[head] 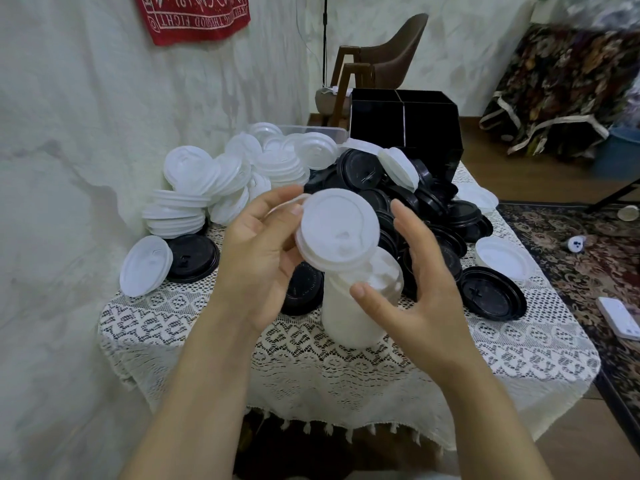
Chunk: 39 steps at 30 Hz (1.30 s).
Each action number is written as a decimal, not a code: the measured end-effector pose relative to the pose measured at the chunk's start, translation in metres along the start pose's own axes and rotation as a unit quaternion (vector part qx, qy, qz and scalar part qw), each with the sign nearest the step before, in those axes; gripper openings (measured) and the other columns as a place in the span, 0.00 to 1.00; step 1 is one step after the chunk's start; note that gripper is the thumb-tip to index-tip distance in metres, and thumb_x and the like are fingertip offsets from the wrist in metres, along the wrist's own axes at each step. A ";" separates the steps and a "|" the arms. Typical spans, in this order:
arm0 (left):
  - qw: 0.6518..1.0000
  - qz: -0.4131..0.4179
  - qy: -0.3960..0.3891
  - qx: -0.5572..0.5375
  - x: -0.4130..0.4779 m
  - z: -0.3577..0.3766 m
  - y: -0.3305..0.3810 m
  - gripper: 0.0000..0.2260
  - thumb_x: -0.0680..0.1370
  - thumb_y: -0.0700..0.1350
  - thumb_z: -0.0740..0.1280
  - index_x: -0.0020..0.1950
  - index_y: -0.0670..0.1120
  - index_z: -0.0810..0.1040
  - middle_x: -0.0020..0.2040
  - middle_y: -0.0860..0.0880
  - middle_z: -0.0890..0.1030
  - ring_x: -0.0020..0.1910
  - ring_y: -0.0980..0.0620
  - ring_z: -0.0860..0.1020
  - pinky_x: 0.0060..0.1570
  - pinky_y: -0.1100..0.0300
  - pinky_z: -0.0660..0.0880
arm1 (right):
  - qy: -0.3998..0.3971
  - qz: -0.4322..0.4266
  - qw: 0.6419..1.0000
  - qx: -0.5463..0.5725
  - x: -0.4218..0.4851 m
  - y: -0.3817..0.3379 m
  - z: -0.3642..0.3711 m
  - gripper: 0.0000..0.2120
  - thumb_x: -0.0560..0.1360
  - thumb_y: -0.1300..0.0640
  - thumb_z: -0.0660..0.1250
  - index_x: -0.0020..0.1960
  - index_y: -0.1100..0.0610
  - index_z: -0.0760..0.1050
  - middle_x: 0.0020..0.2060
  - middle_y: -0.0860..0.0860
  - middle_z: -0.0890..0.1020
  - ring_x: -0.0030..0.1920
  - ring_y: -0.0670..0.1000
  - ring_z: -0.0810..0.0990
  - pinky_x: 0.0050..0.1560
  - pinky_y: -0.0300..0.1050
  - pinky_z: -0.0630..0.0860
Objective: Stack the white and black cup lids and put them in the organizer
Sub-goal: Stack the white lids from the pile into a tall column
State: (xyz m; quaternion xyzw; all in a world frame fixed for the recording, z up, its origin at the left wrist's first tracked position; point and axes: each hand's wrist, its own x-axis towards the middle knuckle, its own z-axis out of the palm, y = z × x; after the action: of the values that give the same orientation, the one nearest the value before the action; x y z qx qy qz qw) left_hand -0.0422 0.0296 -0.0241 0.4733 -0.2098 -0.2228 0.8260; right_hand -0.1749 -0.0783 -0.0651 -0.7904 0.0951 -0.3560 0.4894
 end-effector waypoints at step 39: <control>0.946 -0.019 -0.154 0.285 -0.004 -0.010 -0.035 0.14 0.82 0.37 0.59 0.64 0.45 0.78 0.63 0.55 0.80 0.64 0.63 0.74 0.68 0.61 0.68 | 0.019 0.066 0.998 0.013 -0.004 0.018 0.012 0.29 0.67 0.46 0.76 0.65 0.49 0.73 0.67 0.39 0.70 0.66 0.31 0.67 0.65 0.29 0.66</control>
State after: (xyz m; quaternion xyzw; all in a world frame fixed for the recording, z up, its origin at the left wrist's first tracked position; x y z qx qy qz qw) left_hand -0.0456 0.0225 -0.0602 0.6527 -0.3803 -0.2394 0.6100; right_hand -0.1663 -0.0767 -0.0859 -0.7691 0.1519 -0.3392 0.5200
